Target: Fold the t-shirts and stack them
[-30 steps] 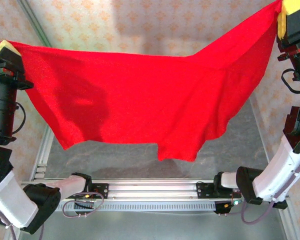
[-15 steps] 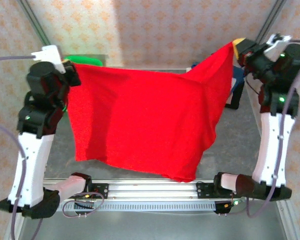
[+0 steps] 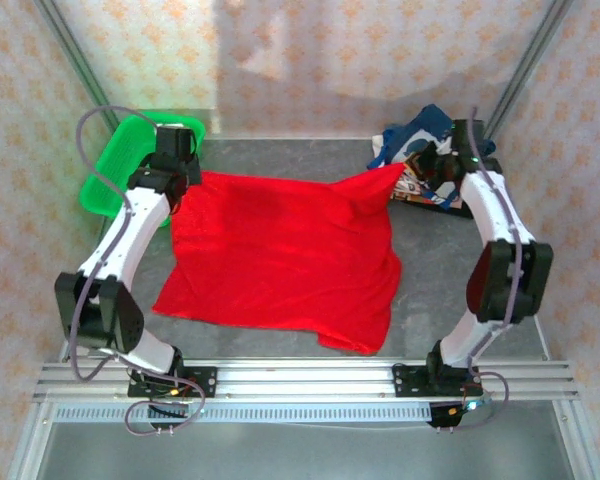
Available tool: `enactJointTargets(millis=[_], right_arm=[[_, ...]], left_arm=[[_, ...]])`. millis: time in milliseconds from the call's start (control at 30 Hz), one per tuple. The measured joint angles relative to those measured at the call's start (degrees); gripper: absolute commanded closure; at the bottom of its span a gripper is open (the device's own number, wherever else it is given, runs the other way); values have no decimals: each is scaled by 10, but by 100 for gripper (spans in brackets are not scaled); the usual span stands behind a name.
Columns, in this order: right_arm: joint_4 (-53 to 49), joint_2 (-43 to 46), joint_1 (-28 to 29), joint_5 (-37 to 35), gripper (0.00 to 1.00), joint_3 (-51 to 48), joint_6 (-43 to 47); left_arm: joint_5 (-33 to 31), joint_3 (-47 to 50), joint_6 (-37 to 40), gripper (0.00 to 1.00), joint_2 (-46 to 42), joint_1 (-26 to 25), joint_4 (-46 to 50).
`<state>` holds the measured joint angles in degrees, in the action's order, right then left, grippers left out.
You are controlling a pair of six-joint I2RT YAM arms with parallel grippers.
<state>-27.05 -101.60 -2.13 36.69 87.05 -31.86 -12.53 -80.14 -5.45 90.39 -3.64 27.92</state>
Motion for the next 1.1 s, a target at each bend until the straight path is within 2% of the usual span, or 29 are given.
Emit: enactJointTargets(millis=[133, 300, 500, 667, 1100], right_arm=[[0, -57, 20, -31, 100, 21, 13], [2, -84, 23, -59, 100, 41, 10], [19, -80, 23, -66, 100, 42, -7], [31, -44, 28, -58, 100, 15, -29], [69, 91, 52, -53, 100, -151, -106]], left_arm=[[-4, -6, 0, 100, 59, 8, -11], [-4, -45, 0, 100, 121, 17, -11], [11, -67, -7, 100, 128, 44, -10], [43, -68, -9, 100, 119, 64, -11], [85, -18, -25, 100, 85, 72, -5]])
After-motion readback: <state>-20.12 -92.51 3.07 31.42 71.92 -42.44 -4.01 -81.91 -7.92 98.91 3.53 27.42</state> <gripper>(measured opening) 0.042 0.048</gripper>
